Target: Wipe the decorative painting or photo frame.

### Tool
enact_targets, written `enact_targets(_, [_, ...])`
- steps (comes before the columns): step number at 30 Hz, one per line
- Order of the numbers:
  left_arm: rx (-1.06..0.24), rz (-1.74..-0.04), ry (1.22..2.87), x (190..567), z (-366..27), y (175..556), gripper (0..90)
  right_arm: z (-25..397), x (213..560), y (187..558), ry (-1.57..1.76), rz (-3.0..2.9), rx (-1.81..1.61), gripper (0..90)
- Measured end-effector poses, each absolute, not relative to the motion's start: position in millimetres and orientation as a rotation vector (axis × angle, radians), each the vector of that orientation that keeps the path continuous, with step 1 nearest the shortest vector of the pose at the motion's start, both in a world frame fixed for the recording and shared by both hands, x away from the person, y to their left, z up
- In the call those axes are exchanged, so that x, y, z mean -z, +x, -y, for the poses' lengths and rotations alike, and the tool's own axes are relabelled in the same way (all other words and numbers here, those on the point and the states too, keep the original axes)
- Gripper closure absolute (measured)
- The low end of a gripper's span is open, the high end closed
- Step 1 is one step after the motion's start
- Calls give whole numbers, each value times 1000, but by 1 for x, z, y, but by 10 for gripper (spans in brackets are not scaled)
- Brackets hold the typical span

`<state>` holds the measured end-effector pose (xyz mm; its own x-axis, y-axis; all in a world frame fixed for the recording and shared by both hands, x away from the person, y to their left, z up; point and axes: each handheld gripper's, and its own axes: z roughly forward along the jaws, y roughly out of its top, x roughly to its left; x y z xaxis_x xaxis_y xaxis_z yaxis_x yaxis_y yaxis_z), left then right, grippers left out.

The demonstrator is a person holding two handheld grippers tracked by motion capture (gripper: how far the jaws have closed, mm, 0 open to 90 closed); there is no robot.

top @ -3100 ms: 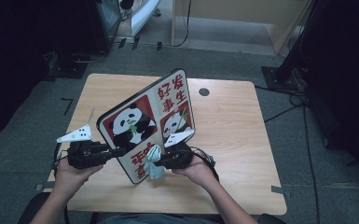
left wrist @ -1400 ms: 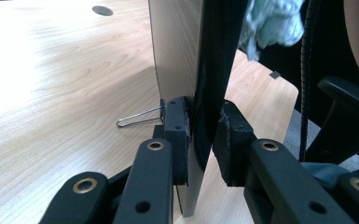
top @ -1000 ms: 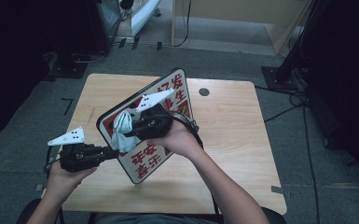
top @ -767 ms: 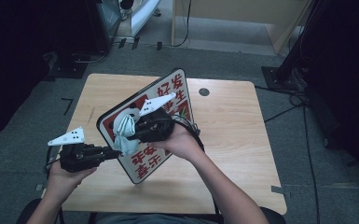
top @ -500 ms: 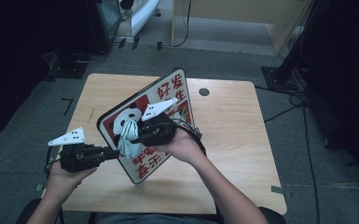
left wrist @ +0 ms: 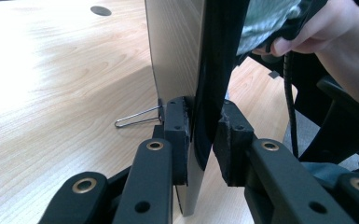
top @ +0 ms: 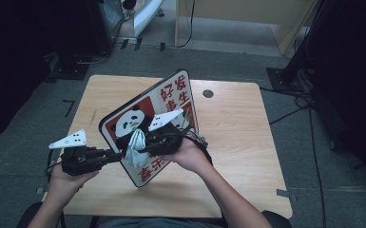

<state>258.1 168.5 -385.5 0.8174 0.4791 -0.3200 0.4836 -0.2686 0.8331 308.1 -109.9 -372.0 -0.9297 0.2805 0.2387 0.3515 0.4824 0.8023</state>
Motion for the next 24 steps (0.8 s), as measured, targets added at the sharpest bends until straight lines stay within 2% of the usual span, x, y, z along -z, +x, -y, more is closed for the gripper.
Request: enact_targets(24, [5,-727,1903,386,-168,257,769,117,411,298,-598,2631,1405,786])
